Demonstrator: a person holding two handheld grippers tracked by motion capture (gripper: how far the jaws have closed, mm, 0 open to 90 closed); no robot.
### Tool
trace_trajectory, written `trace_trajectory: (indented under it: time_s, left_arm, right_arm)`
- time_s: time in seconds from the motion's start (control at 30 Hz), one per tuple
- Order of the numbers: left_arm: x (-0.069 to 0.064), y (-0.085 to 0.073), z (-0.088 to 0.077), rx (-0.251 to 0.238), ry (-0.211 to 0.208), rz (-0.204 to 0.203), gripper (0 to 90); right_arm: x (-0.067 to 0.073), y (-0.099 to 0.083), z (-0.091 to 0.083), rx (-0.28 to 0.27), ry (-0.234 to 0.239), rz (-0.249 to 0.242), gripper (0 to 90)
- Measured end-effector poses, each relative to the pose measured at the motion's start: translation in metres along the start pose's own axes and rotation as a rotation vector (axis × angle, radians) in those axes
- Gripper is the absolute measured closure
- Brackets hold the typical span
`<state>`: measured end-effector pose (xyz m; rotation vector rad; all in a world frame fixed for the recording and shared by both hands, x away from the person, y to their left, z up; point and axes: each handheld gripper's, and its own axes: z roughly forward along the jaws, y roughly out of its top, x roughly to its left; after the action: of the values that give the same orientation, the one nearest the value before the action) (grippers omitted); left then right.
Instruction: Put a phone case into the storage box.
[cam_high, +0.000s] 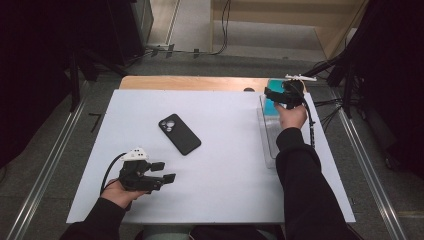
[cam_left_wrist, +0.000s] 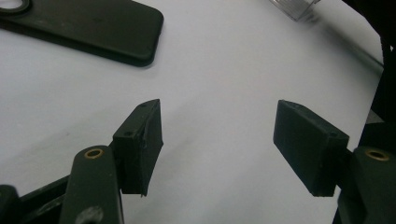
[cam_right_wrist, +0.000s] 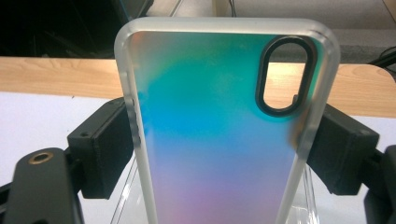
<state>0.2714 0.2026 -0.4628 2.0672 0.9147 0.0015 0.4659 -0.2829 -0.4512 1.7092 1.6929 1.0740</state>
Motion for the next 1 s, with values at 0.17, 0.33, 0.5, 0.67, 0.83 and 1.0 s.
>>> trace_trajectory:
  time_s: [0.17,0.33,0.5,0.67,0.83,1.0]
  left_arm:
    - [0.000,0.001,0.001,0.003,-0.004,0.004,33.0]
    - [0.000,0.001,0.001,0.001,-0.004,0.000,33.0]
    - [-0.001,0.001,0.002,0.004,-0.008,0.005,33.0]
    - [-0.001,0.001,0.002,0.003,-0.008,0.001,33.0]
    - [-0.001,0.001,0.002,0.001,-0.007,0.000,33.0]
    - [0.000,0.001,0.002,0.001,-0.007,-0.001,33.0]
  right_arm:
    - [-0.001,0.000,0.003,-0.018,-0.013,-0.008,14.8]
    - [-0.001,0.001,0.003,-0.037,-0.007,-0.004,14.7]
    - [0.002,0.000,0.006,-0.023,-0.011,-0.018,14.7]
    - [0.004,0.002,0.008,-0.012,-0.018,-0.037,12.8]
    - [0.006,0.002,0.013,0.021,-0.047,-0.042,10.1]
    - [0.006,0.002,0.014,0.018,-0.047,-0.039,9.4]
